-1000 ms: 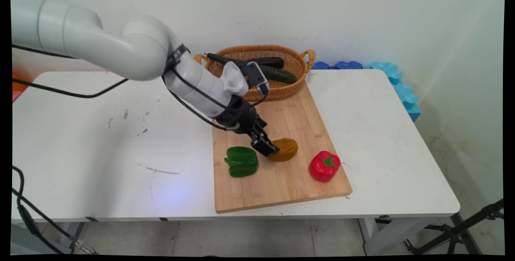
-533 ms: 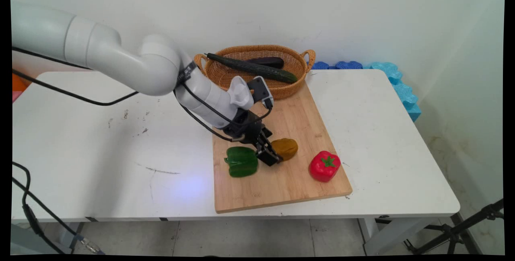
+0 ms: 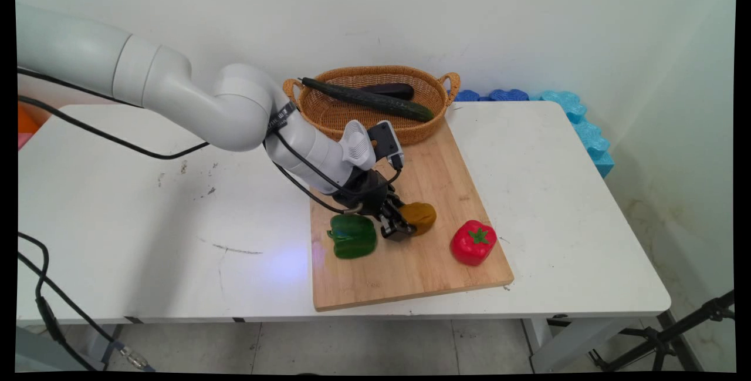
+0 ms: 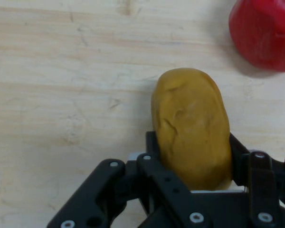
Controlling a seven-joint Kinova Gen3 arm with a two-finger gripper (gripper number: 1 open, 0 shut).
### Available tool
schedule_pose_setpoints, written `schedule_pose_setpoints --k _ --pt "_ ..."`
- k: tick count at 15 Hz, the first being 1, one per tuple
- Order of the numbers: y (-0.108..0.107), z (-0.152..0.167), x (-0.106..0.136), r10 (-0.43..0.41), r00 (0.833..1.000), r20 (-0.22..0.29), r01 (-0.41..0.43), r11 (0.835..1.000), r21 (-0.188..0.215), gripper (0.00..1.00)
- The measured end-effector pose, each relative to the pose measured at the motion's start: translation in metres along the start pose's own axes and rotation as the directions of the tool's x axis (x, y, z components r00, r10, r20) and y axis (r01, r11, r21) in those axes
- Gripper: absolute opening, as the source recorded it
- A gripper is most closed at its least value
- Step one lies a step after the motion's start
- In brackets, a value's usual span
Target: Place the picked object in the vegetable basket
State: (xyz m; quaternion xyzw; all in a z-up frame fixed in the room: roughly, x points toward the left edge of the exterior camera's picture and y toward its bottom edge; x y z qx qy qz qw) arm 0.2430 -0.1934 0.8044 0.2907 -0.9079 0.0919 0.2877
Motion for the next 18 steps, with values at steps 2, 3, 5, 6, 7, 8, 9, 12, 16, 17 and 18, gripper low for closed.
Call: schedule_pose_setpoints --k 2,3,5,6,7,8,9,12,16,17,18 --pt "0.001 0.0 0.002 0.014 1.0 -0.008 -0.013 1.0 0.003 0.0" --pt "0.001 -0.002 0.003 0.02 1.0 -0.012 -0.02 1.0 0.006 0.0" --pt "-0.001 -0.01 0.006 0.037 0.999 -0.021 -0.036 0.999 0.011 0.0" --pt "-0.002 -0.015 0.009 0.045 0.999 -0.025 -0.045 0.999 0.013 0.0" --pt "-0.004 -0.02 0.012 0.054 0.998 -0.03 -0.054 0.998 0.013 0.0" --pt "-0.007 -0.027 0.016 0.064 0.997 -0.036 -0.063 0.998 0.014 0.0" --pt "-0.01 -0.034 0.02 0.071 0.997 -0.041 -0.07 0.997 0.014 0.0" --pt "-0.021 -0.055 0.031 0.087 0.995 -0.046 -0.086 0.996 0.01 0.0" --pt "-0.044 -0.086 0.044 0.109 0.993 -0.045 -0.108 0.994 0.018 0.0" --pt "-0.05 -0.092 0.047 0.114 0.992 -0.044 -0.113 0.993 0.022 0.0" --pt "-0.058 -0.101 0.05 0.12 0.992 -0.042 -0.119 0.992 0.028 0.0"
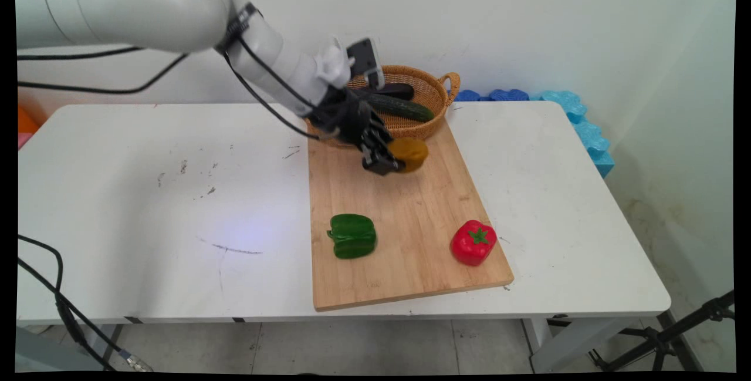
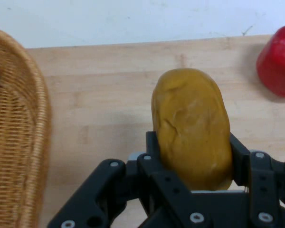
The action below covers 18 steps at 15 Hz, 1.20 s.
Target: Place the picked object in the vegetable basket
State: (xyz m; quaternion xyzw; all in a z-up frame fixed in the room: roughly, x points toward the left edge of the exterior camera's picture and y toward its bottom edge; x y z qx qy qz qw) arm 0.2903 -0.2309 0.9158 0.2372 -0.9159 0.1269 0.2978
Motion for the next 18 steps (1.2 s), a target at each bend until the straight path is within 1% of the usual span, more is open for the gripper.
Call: schedule_pose_setpoints --k 4,7,10,14,18 --pt "-0.031 -0.024 0.006 0.011 1.0 0.003 -0.011 1.0 0.027 0.0" --pt "-0.052 -0.036 0.007 0.015 1.0 0.009 -0.015 0.999 0.05 0.0" --pt "-0.081 -0.044 0.004 0.013 1.0 0.02 -0.014 0.996 0.088 0.0" --pt "-0.118 -0.043 -0.004 0.0 0.999 0.037 -0.005 0.991 0.135 0.0" --pt "-0.15 -0.026 -0.016 -0.032 0.998 0.062 0.022 0.986 0.166 0.0"
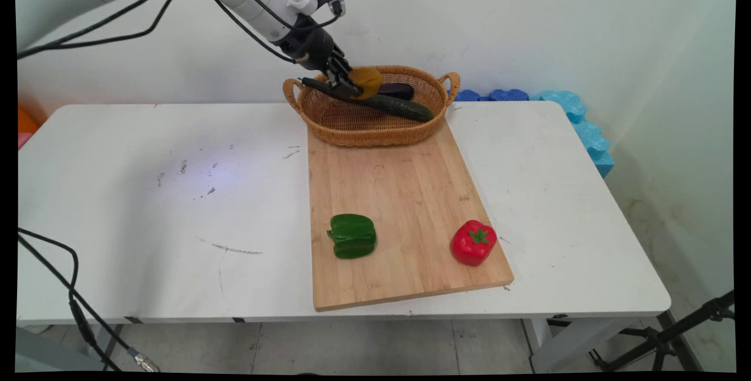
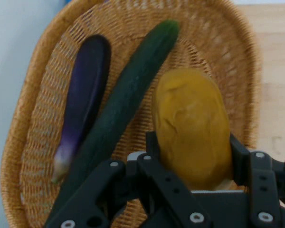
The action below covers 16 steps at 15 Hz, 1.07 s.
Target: Place the picked object in the vegetable basket
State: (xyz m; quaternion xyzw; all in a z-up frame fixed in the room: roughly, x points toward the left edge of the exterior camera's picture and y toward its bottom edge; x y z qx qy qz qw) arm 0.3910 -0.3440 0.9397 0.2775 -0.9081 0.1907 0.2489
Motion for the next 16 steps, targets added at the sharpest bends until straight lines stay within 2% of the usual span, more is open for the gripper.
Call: schedule_pose_setpoints --k 6,12,13,16 --pt "-0.023 0.043 -0.019 -0.054 0.997 0.058 0.054 0.999 0.007 0.0" --pt "-0.03 0.072 -0.029 -0.068 0.994 0.087 0.069 0.998 -0.009 0.0" --pt "-0.031 0.076 -0.03 -0.067 0.994 0.089 0.068 0.998 -0.013 1.0" --pt "-0.032 0.082 -0.032 -0.063 0.994 0.09 0.065 0.998 -0.019 1.0"
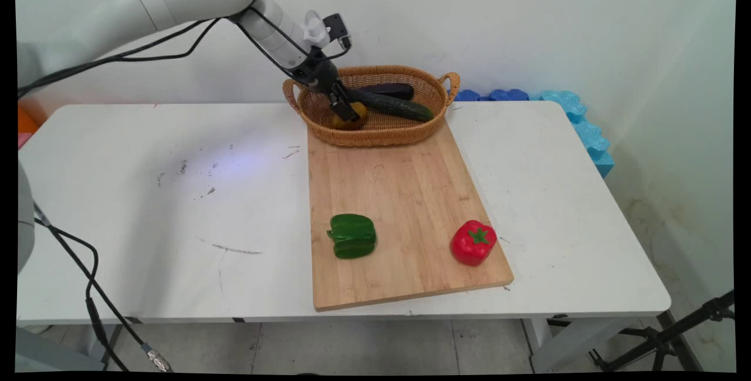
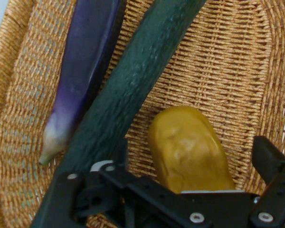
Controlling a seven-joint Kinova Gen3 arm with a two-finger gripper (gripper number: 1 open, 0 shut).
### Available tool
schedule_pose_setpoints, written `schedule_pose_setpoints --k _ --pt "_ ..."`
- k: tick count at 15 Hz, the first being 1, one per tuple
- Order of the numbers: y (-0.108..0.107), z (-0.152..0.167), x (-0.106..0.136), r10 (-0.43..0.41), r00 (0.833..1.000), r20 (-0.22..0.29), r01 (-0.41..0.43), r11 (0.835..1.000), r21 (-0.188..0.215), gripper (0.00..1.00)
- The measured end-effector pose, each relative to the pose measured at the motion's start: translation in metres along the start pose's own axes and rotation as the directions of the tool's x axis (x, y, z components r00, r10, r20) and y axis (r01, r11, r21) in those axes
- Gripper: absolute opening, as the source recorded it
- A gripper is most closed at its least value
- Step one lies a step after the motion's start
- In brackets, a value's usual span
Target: Place the picked object in the vegetable basket
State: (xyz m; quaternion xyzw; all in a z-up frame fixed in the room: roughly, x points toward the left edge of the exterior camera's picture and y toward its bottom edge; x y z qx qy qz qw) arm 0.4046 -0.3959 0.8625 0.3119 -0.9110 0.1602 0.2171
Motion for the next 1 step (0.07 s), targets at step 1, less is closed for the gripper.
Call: schedule_pose_setpoints --k 1 --pt "-0.0006 0.0019 0.0005 0.003 1.0 -0.001 -0.003 1.0 -0.002 1.0"
